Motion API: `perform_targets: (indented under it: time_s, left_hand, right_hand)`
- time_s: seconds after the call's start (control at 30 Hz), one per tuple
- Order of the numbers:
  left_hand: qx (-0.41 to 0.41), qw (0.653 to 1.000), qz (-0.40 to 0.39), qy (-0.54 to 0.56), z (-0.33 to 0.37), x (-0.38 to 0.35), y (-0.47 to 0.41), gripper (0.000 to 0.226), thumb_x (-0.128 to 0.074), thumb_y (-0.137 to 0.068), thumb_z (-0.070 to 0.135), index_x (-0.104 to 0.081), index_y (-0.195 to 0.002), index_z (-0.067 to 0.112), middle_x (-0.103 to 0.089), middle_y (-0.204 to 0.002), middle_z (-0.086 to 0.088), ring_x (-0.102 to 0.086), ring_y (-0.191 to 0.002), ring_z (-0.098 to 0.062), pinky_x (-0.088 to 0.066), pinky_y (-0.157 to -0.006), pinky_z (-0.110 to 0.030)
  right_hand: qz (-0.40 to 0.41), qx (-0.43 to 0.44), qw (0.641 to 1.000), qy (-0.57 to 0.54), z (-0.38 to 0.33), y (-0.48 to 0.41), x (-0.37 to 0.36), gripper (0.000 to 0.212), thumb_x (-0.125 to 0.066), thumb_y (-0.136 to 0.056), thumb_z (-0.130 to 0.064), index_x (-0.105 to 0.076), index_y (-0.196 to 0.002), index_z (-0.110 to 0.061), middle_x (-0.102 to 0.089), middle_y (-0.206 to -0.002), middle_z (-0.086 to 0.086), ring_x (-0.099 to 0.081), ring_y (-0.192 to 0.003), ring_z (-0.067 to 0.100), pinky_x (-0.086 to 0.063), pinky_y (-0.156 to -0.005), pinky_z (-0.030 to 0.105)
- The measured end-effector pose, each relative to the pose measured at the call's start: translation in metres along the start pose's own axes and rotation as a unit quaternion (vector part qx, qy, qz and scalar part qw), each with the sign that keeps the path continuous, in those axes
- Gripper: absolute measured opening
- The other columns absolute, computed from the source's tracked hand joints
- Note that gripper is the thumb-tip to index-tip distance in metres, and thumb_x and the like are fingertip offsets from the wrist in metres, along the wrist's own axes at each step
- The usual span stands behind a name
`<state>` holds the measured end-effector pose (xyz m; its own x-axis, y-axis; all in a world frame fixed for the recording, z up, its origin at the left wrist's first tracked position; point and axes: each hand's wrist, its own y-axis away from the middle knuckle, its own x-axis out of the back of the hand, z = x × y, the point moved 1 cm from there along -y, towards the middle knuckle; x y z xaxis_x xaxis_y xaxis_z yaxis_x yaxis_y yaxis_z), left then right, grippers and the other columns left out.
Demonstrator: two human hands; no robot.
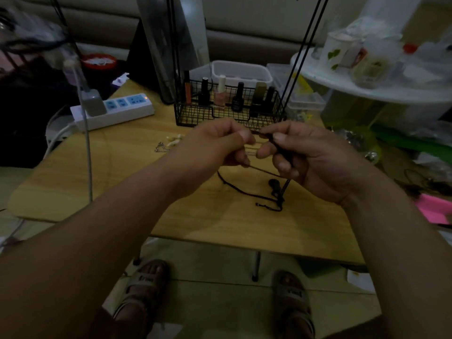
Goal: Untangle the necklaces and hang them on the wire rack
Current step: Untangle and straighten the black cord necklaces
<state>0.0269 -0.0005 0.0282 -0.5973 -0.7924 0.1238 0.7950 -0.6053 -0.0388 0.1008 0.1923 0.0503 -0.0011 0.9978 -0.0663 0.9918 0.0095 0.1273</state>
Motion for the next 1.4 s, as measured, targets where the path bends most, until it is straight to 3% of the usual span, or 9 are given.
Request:
perform_targets:
  time_s: [0.27,0.37,0.43,0.5,0.77,0.9,1.07,1.23,1.4]
  left_hand:
    - [-0.006,0.995,-0.006,0.098,0.007,0.006,-0.002,0.012,-0.054,-0.107,0.018,-0.062,-0.1,0.011,-0.061,-0.079,-0.002,-0.067,-0.084,-0.02,-0.059,-0.083,-0.031]
    - [-0.015,0.999,-0.002,0.044,0.008,0.011,-0.001,0.01,-0.059,-0.105,0.021,-0.065,-0.101,0.014,-0.067,-0.097,-0.005,-0.068,-0.089,-0.016,-0.061,-0.083,-0.029]
    - [-0.002,1.0,0.003,-0.03,0.007,0.015,0.0,0.009,-0.062,-0.103,0.022,-0.067,-0.102,0.015,-0.071,-0.105,-0.007,-0.069,-0.09,-0.013,-0.059,-0.08,-0.025]
    - [0.027,0.997,0.004,-0.076,0.005,0.02,0.0,0.009,-0.065,-0.102,0.022,-0.068,-0.101,0.015,-0.074,-0.105,-0.006,-0.07,-0.089,-0.012,-0.058,-0.077,-0.025]
    - [0.044,0.997,0.001,-0.061,0.009,0.031,0.001,0.01,-0.06,-0.104,0.021,-0.066,-0.099,0.015,-0.078,-0.1,0.001,-0.073,-0.09,-0.012,-0.059,-0.078,-0.027]
    - [0.028,1.0,-0.01,-0.009,0.01,0.026,0.0,0.008,-0.057,-0.105,0.016,-0.063,-0.099,0.015,-0.078,-0.102,-0.001,-0.074,-0.097,-0.016,-0.059,-0.084,-0.031]
    - [0.013,0.997,-0.051,0.051,0.009,0.006,-0.005,0.006,-0.057,-0.104,0.01,-0.059,-0.099,0.013,-0.078,-0.106,-0.008,-0.075,-0.106,-0.027,-0.058,-0.095,-0.04]
    - [0.006,0.997,-0.06,0.044,0.01,-0.004,-0.014,0.001,-0.06,-0.102,0.009,-0.061,-0.102,0.01,-0.063,-0.078,-0.002,-0.062,-0.075,-0.021,-0.056,-0.078,-0.036]
    - [0.052,0.995,-0.071,0.044,0.01,0.0,-0.021,0.021,-0.055,-0.101,0.005,-0.066,-0.118,0.008,-0.053,-0.074,-0.001,-0.049,-0.064,-0.015,-0.054,-0.064,-0.032]
  right_hand:
    - [0.053,0.037,0.998,0.02,-0.002,-0.003,0.001,0.021,-0.052,-0.103,-0.005,-0.066,-0.117,-0.009,-0.067,-0.08,0.003,-0.056,-0.066,0.012,-0.046,-0.061,0.023]
    - [0.094,0.04,0.981,0.166,0.001,-0.001,0.001,0.015,-0.06,-0.102,-0.011,-0.071,-0.111,-0.014,-0.066,-0.081,0.003,-0.059,-0.071,0.012,-0.051,-0.069,0.028]
    - [0.131,0.04,0.94,0.313,0.005,0.0,0.0,0.01,-0.064,-0.101,-0.021,-0.073,-0.103,-0.02,-0.07,-0.086,0.001,-0.062,-0.075,0.011,-0.053,-0.075,0.031]
    - [0.161,0.037,0.924,0.344,0.009,0.0,0.001,0.011,-0.064,-0.101,-0.028,-0.073,-0.098,-0.023,-0.07,-0.088,-0.001,-0.062,-0.078,0.011,-0.054,-0.078,0.032]
    - [0.139,0.024,0.986,0.09,0.006,-0.002,-0.001,0.021,-0.052,-0.107,-0.026,-0.066,-0.099,-0.012,-0.058,-0.073,-0.002,-0.054,-0.064,0.01,-0.05,-0.064,0.026]
    - [0.133,0.054,0.989,-0.025,0.001,-0.005,-0.008,0.021,-0.049,-0.109,-0.027,-0.06,-0.096,-0.014,-0.052,-0.071,-0.002,-0.047,-0.059,0.01,-0.04,-0.054,0.023]
    - [0.134,0.088,0.986,-0.044,-0.003,-0.009,-0.015,0.02,-0.049,-0.109,-0.029,-0.058,-0.096,-0.016,-0.051,-0.067,-0.004,-0.043,-0.056,0.01,-0.034,-0.052,0.023]
    - [0.143,0.104,0.983,-0.046,-0.006,-0.011,-0.01,0.021,-0.052,-0.107,-0.034,-0.058,-0.093,-0.02,-0.047,-0.066,-0.005,-0.038,-0.056,0.009,-0.028,-0.052,0.024]
    - [0.194,0.078,0.976,-0.06,-0.003,-0.01,0.01,0.027,-0.054,-0.106,-0.041,-0.057,-0.088,-0.02,-0.044,-0.064,-0.005,-0.036,-0.054,0.009,-0.027,-0.05,0.024]
